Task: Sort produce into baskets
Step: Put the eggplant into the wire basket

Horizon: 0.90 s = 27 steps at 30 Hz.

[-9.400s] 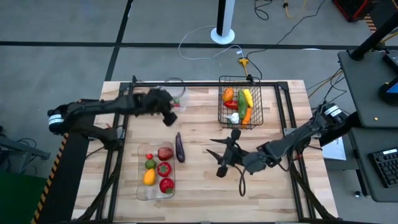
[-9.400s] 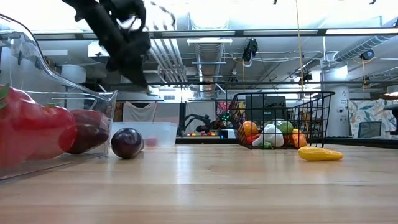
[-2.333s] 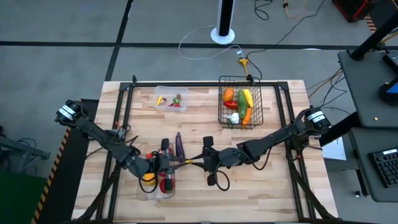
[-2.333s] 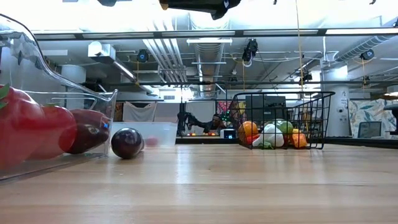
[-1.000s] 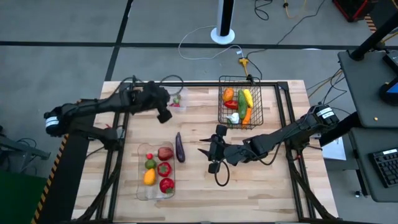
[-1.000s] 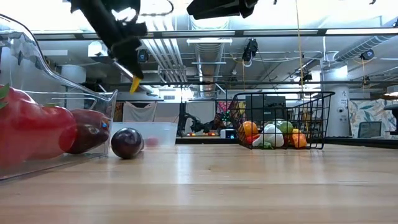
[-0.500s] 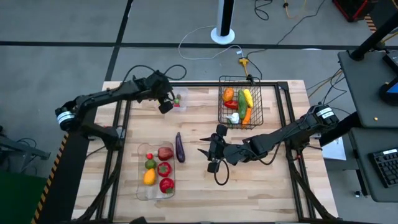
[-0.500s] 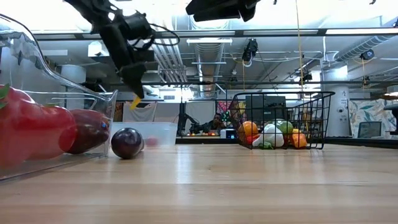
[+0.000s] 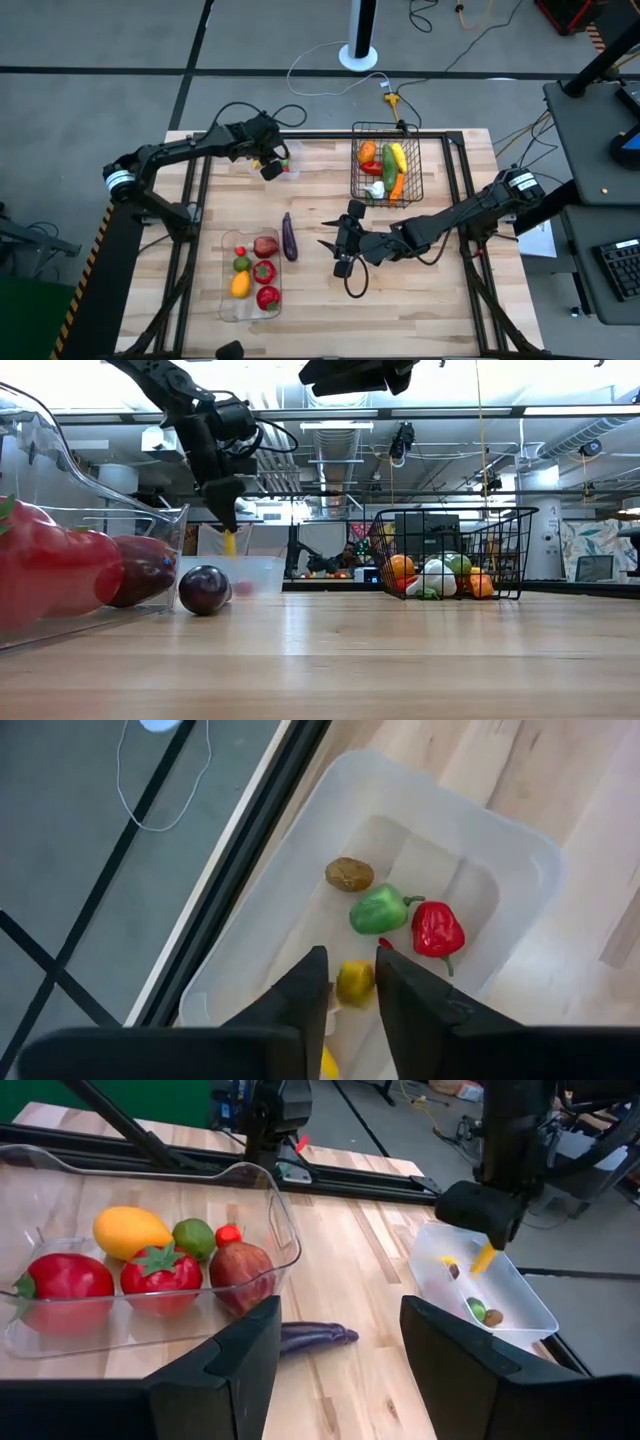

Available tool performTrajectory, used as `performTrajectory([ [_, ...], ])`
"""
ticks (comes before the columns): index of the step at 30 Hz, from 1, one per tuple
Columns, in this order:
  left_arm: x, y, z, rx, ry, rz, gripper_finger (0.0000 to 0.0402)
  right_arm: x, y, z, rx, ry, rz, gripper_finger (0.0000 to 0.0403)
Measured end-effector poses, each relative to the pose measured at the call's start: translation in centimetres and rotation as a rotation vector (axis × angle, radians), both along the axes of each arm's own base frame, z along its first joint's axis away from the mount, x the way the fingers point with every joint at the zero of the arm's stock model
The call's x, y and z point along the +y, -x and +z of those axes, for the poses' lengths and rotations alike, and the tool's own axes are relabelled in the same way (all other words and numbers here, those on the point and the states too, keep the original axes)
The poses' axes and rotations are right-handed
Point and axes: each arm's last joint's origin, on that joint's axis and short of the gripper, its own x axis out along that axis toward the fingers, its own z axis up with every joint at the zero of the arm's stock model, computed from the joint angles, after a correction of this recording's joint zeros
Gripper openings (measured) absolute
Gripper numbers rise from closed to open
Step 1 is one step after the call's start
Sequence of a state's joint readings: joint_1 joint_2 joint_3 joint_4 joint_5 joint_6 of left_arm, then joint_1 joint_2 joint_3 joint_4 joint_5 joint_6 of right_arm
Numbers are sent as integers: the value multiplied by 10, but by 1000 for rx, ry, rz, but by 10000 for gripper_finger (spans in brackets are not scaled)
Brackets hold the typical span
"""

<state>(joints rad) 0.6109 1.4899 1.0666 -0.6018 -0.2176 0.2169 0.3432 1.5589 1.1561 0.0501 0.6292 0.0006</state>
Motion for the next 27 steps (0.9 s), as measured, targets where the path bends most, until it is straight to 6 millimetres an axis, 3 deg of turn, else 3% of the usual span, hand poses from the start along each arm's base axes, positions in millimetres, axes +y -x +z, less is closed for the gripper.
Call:
performTrajectory([
  [9, -2, 1, 4, -24, 5, 29, 107, -2, -1, 0, -2, -13, -11, 199],
  [15, -14, 4, 14, -65, 18, 52, 112, -4, -1, -1, -16, -59, -35, 199],
  [19, -41, 7, 21, -62, 89, 28, 112, -5, -2, -3, -34, -118, -59, 199],
  [27, -119, 5, 34, -186, 120, -149, 113, 0, -17, -24, -41, -147, -65, 199],
])
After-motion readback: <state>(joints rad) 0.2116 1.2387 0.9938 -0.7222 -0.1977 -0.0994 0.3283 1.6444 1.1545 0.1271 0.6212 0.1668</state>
